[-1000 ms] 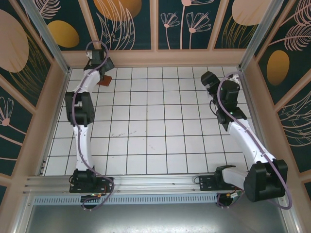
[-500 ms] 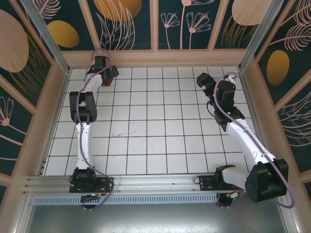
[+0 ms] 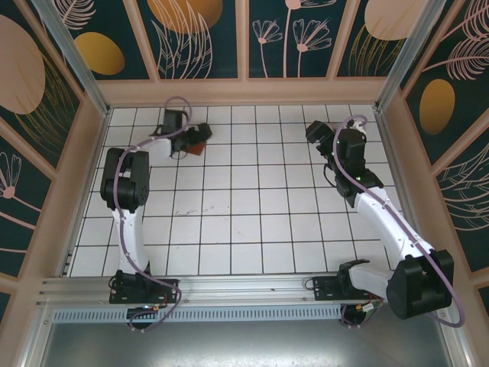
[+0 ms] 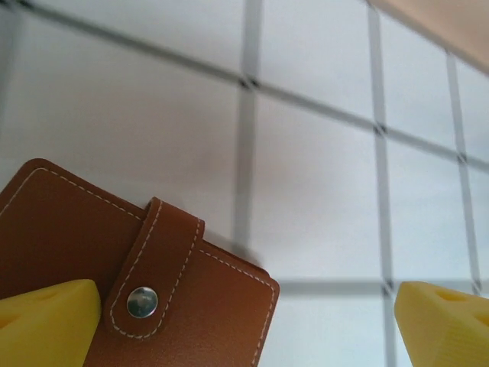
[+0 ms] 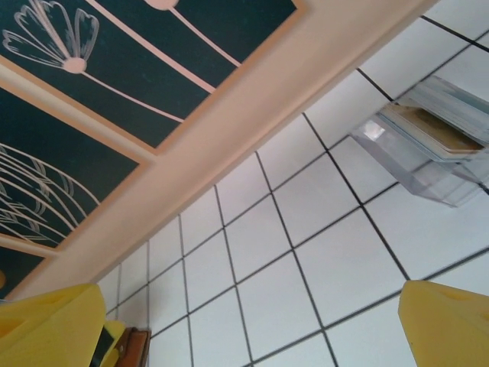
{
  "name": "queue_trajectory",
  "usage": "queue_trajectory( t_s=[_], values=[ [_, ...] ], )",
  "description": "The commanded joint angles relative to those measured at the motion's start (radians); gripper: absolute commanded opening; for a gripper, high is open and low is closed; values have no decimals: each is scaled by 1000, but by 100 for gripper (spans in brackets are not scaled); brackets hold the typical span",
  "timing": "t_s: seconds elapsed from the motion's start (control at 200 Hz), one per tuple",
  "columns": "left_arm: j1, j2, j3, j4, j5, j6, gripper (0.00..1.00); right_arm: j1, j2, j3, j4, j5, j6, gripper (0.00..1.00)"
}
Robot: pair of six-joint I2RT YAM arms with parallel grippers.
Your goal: Put the credit cards into the card holder
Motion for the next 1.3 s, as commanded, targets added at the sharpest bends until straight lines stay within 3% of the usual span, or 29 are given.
queue_trajectory(
  t_s=[0.0,0.225,0.34,0.465,0.571,0.701,0.861,1.031,1.181,1.291],
  values=[
    [-78,-73,-165,35,100,-41,99,11,13,0,-55,31,-48,99],
    [-209,-237,-384,129,196,-31,99,13,94,-44,-78,-105,-162,99],
    [-219,-384,-476,164,276,-24,99,17,157,-68,-48,-148,-194,93],
    [-219,-563,-497,-18,214,57,99,37,273,-4,-46,-285,-294,78],
    [-218,-731,-581,-4,193,35,99,133,382,101,-99,-312,-382,76],
    [-208,-898,-678,-12,80,-19,99,244,539,228,-128,-342,-463,72],
    [-146,-894,-771,-13,88,-108,99,284,760,423,-190,-439,-514,63],
    [-144,-905,-851,58,98,-154,99,312,966,621,-332,-514,-539,40],
    [-138,-925,-905,73,80,-203,98,327,970,573,-292,-606,-522,39],
    [-132,-904,-936,134,93,-247,93,335,947,528,-267,-652,-503,39]
  ],
)
